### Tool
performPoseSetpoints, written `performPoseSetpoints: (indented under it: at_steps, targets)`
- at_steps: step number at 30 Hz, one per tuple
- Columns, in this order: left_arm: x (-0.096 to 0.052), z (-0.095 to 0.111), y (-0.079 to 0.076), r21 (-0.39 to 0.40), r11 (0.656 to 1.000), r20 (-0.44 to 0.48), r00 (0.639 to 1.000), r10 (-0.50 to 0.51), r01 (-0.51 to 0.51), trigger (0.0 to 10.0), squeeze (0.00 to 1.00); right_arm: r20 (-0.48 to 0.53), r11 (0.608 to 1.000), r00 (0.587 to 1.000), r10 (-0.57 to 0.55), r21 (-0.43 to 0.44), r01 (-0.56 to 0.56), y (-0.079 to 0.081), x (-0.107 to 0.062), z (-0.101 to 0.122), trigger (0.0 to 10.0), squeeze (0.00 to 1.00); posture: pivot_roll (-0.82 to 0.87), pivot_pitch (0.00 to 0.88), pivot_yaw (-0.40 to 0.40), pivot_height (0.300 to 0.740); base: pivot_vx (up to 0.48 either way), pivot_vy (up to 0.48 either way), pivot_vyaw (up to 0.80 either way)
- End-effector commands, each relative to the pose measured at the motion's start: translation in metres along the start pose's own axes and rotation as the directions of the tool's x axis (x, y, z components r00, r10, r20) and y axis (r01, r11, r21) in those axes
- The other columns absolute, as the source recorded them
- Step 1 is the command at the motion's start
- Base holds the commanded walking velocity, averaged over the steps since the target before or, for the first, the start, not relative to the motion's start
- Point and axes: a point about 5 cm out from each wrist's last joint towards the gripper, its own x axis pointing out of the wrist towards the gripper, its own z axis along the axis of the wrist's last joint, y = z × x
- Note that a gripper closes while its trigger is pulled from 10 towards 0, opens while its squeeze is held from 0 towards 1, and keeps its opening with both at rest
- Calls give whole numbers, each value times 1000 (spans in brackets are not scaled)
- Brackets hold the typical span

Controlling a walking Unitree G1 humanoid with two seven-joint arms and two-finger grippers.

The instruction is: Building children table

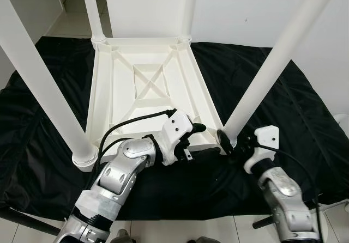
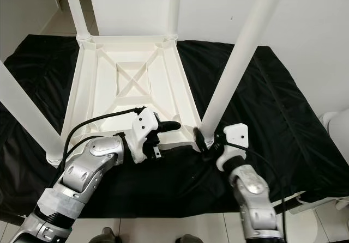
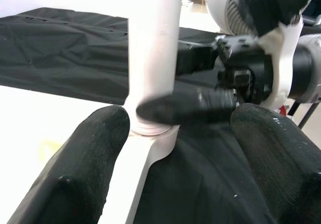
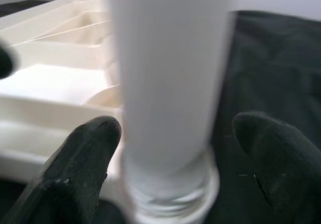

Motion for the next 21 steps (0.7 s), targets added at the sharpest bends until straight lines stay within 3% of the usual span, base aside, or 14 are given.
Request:
performPoseSetpoints:
  at_steps: [1, 7, 11, 12, 14, 15, 21]
  targets:
    - [1, 2, 0, 3, 1000, 1, 1000, -5, 5, 10000, 0, -10, 998, 998, 55, -7, -55, -3, 4, -1, 10000, 0, 8, 0, -34, 740, 0, 0, 0]
    - [1, 2, 1, 5, 1000, 0, 1000, -9, 9, 10000, 0, -23, 994, 995, 98, -42, -99, -9, 12, 0, 10000, 0, 14, 0, -29, 740, 0, 0, 0]
    - [1, 4, 3, 15, 1000, -2, 1000, -11, 11, 10000, 0, -59, 974, 981, 183, -125, -189, -24, 36, 7, 10000, 0, 30, 0, -28, 740, 0, 0, 0]
    - [0, 5, 4, 16, 1000, -3, 1000, -9, 9, 10000, 0, -69, 969, 977, 202, -134, -209, -26, 41, 8, 8314, 0, 33, 0, -30, 740, 0, 0, 0]
    - [0, 5, 4, 16, 1000, -3, 1000, -9, 9, 10000, 0, -69, 969, 977, 202, -134, -209, -26, 41, 8, 8314, 0, 33, 0, -30, 740, 0, 0, 0]
    - [0, 5, 4, 17, 1000, -2, 1000, -5, 5, 10000, 0, -87, 961, 966, 242, -116, -251, -26, 42, 5, 0, 0, 35, 0, -32, 740, 0, 0, 0]
    - [0, 5, 2, 11, 1000, 1, 1000, -2, 2, 10000, 0, -109, 951, 953, 284, -97, -295, -25, 39, -1, 0, 0, 33, 0, -33, 740, 0, 0, 0]
